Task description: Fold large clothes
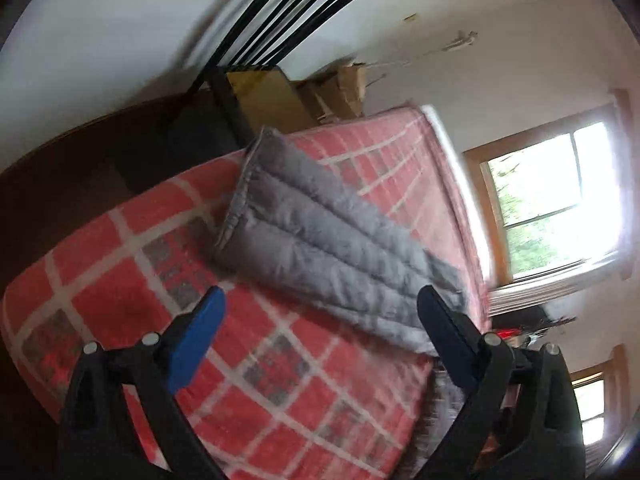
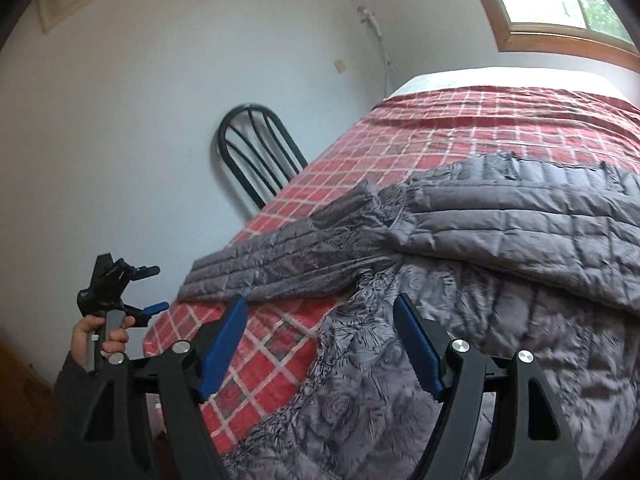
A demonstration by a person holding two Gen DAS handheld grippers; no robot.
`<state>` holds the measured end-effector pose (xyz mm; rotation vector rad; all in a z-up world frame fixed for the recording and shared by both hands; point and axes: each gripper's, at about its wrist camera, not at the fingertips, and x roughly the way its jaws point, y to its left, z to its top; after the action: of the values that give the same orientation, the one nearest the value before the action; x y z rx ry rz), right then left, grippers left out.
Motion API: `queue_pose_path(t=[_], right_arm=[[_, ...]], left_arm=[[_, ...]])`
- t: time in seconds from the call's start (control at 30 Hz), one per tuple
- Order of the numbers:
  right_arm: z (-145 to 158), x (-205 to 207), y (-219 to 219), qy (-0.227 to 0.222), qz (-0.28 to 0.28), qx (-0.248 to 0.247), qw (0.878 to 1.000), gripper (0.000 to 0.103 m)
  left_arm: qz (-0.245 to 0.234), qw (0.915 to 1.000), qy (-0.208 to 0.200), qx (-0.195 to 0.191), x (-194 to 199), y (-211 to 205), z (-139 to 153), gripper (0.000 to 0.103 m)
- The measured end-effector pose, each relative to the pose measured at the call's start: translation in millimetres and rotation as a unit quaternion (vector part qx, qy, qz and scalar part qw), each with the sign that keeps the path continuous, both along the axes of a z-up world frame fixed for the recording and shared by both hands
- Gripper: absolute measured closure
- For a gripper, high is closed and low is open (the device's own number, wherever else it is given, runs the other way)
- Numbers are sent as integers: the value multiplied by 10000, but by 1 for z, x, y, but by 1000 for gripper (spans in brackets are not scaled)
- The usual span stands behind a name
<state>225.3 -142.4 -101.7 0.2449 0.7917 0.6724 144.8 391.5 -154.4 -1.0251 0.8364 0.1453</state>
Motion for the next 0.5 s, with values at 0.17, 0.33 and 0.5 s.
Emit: queue_pose_path(t=[0.17, 0.33, 0.5], right_arm=[[-4, 5, 2, -29, -28, 8, 10000, 26], [-15, 11, -8, 69, -234, -219, 9995, 25], [-11, 7, -16, -52, -316, -347, 9989, 25]], left_arm=[[159, 9998, 66, -72, 7, 5, -19, 7], [222, 9996, 31, 149, 21, 1, -21, 10], [203, 9994, 172, 204, 29, 2, -26, 74]])
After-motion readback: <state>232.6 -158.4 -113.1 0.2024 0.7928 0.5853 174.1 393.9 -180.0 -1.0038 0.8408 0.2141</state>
